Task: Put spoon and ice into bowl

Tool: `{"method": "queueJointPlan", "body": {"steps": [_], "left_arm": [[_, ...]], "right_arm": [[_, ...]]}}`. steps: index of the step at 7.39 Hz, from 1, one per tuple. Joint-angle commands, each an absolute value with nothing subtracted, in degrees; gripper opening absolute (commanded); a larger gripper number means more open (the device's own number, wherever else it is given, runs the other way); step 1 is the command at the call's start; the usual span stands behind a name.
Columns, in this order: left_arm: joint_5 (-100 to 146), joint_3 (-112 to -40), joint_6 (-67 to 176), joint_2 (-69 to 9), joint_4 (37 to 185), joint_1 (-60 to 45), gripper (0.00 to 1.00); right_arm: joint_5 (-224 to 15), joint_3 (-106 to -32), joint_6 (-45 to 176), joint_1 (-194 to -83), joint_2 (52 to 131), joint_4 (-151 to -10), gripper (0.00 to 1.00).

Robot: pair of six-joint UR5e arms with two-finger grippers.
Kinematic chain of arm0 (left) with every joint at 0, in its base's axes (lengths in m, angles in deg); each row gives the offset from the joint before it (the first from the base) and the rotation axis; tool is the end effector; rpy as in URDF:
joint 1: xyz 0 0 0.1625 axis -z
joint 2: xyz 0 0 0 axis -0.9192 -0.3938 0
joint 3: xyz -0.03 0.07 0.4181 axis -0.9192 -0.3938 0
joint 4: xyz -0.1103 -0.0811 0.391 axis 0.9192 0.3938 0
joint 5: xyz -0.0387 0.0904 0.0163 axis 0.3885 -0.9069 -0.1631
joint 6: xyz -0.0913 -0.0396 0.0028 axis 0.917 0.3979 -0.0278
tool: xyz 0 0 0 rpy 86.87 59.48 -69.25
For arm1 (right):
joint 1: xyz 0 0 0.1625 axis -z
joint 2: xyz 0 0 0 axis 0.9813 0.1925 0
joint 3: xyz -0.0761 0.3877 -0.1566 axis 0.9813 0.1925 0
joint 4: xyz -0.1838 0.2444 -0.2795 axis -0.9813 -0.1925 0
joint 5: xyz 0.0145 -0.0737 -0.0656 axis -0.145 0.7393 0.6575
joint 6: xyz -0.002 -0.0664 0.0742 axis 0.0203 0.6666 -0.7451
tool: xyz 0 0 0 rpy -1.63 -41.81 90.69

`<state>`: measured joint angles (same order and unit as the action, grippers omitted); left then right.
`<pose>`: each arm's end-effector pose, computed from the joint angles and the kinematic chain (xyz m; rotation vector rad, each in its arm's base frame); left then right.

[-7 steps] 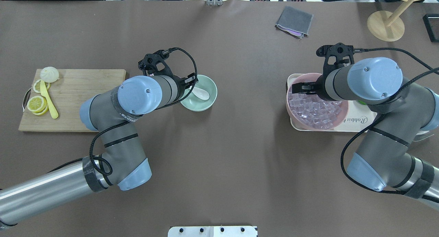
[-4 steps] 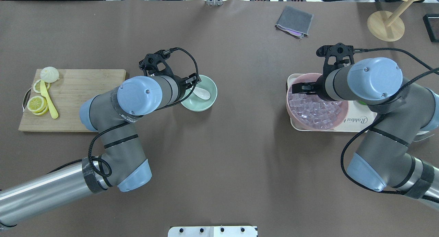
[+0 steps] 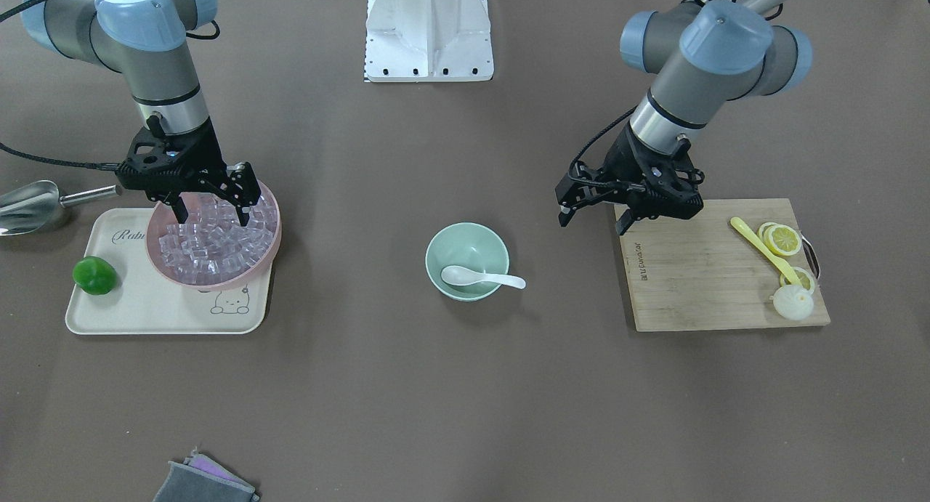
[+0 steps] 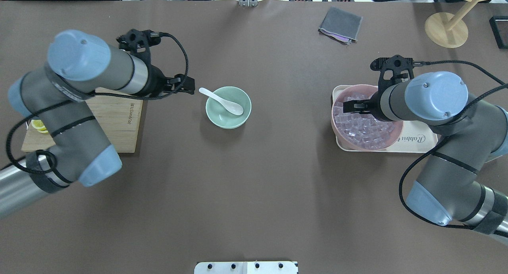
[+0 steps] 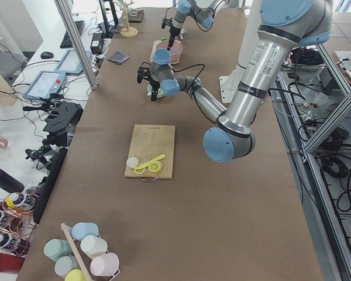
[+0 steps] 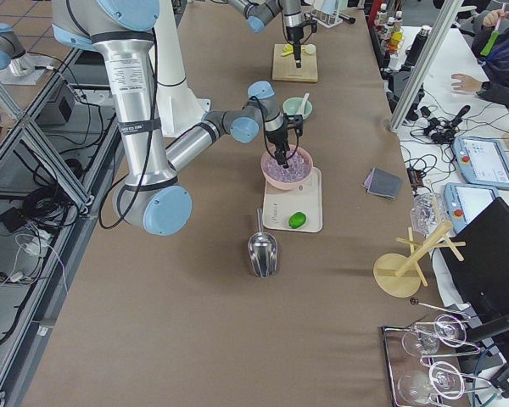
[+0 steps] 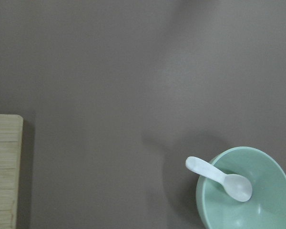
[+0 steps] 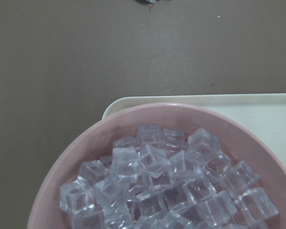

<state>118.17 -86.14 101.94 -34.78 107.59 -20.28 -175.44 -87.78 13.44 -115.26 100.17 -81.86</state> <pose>0.3647 -0.5138 0.2846 0.2627 1.0429 -0.0587 -0.3711 -0.4302 0.3657 0.3183 -0.7156 0.2229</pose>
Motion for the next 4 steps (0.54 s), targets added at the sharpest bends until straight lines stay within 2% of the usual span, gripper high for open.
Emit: {"method": "queueJointPlan", "body": {"steps": [1, 2, 4], "left_arm": [[118.77, -86.02, 101.04, -34.22, 107.58, -19.7, 0.98], [118.77, -86.02, 100.95, -34.22, 107.58, -19.7, 0.98], [118.77, -85.94, 100.95, -34.22, 107.58, -19.7, 0.98]], "right_arm": [[-174.55, -87.8, 6.89, -113.45, 100.2, -82.1, 0.73], [-174.38, -87.8, 5.03, -112.92, 100.11, -82.98, 0.63], [-173.67, -87.72, 3.69, -111.78, 99.67, -83.25, 0.53]]}}
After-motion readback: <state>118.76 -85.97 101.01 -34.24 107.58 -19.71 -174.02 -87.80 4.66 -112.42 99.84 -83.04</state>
